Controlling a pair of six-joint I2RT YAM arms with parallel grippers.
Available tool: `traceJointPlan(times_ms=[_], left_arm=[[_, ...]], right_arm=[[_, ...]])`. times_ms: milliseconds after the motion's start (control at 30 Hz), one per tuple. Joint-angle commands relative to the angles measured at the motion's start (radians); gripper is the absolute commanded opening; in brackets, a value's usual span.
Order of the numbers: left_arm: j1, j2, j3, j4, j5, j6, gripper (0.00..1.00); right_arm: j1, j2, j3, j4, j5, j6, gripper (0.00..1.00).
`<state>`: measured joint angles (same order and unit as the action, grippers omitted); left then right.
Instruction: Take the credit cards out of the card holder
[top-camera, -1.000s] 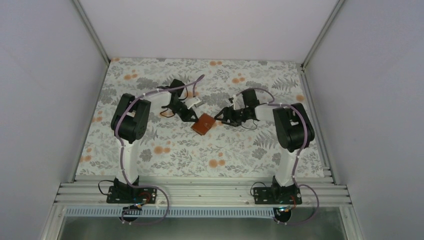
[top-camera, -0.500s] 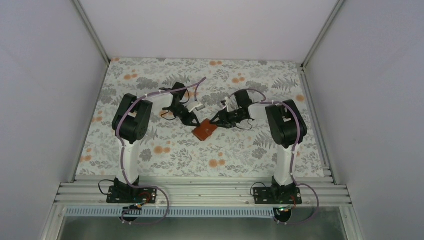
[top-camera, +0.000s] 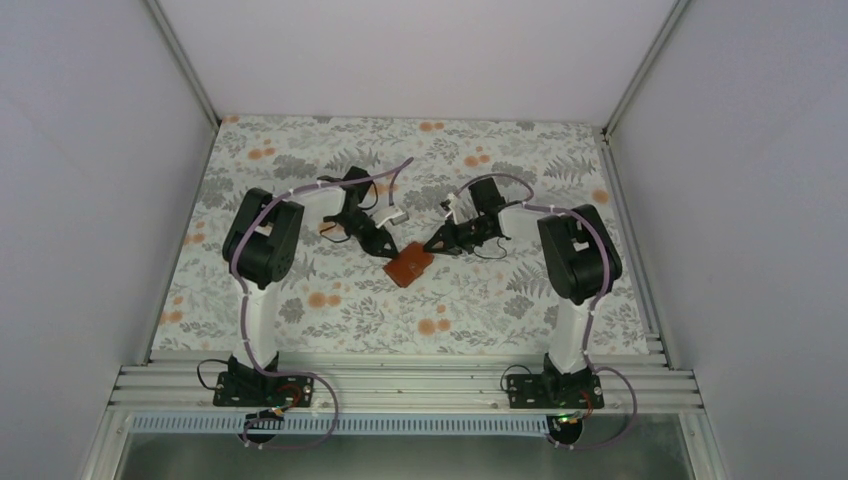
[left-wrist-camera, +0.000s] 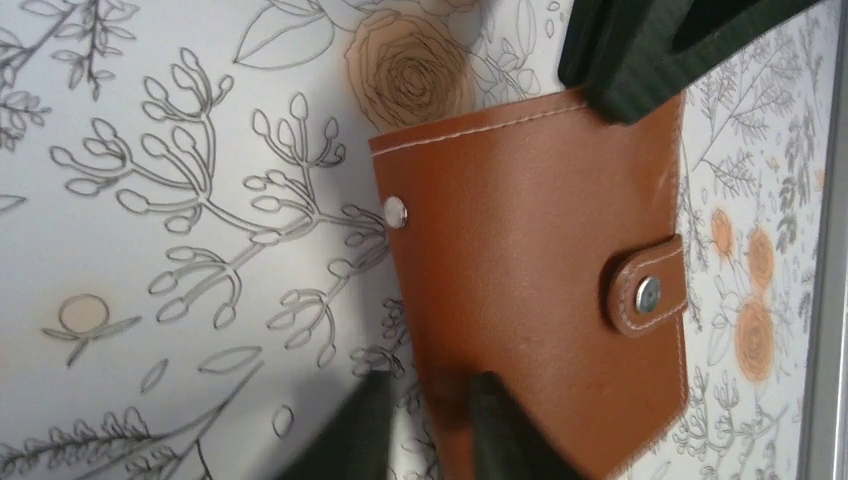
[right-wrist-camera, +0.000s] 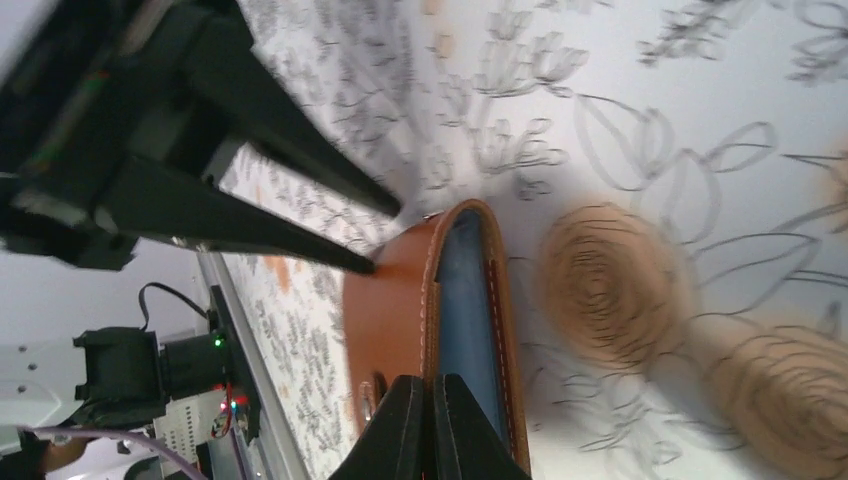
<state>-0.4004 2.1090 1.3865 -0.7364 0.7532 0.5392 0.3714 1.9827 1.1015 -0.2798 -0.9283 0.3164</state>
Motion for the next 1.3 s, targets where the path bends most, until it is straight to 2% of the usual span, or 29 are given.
traceJointPlan(times_ms=[0, 67, 133, 200, 233, 433, 733, 900, 1000, 1200, 1267], left_arm=[[0.025, -0.064, -0.017, -0.078, 0.017, 0.097, 0.39], [0.040, -0.088, -0.017, -0.084, 0.040, 0.122, 0.66], [0.046, -0.103, -0.017, -0.090, 0.063, 0.148, 0.83], [0.046, -0.104, -0.014, -0.111, 0.108, 0.188, 0.96], [0.046, -0.103, -0.014, -0.118, 0.128, 0.205, 0.99], [0.069, -0.101, -0.021, -0.099, 0.206, 0.277, 1.00], [0.080, -0.223, -0.085, -0.158, 0.377, 0.526, 0.91], [0.078, -0.255, -0.110, -0.191, 0.380, 0.565, 0.55], [0.078, -0.261, -0.122, -0.206, 0.379, 0.579, 0.41], [0.078, -0.265, -0.122, -0.196, 0.369, 0.572, 0.41], [0.075, -0.264, -0.115, -0.201, 0.375, 0.567, 0.36]], right_arm=[[0.018, -0.094, -0.001, -0.045, -0.036, -0.088, 0.04], [0.024, -0.101, -0.005, -0.045, -0.046, -0.102, 0.04], [0.038, -0.109, 0.005, -0.059, -0.042, -0.132, 0.04], [0.053, -0.122, 0.027, -0.082, -0.028, -0.161, 0.04], [0.061, -0.131, 0.040, -0.086, -0.020, -0.170, 0.04], [0.113, -0.198, 0.094, -0.149, 0.046, -0.285, 0.04], [0.203, -0.249, 0.133, -0.209, 0.130, -0.423, 0.04], [0.209, -0.253, 0.151, -0.205, 0.145, -0.426, 0.04], [0.210, -0.264, 0.156, -0.198, 0.142, -0.425, 0.04], [0.208, -0.298, 0.158, -0.201, 0.138, -0.434, 0.04], [0.209, -0.308, 0.157, -0.201, 0.138, -0.435, 0.04]])
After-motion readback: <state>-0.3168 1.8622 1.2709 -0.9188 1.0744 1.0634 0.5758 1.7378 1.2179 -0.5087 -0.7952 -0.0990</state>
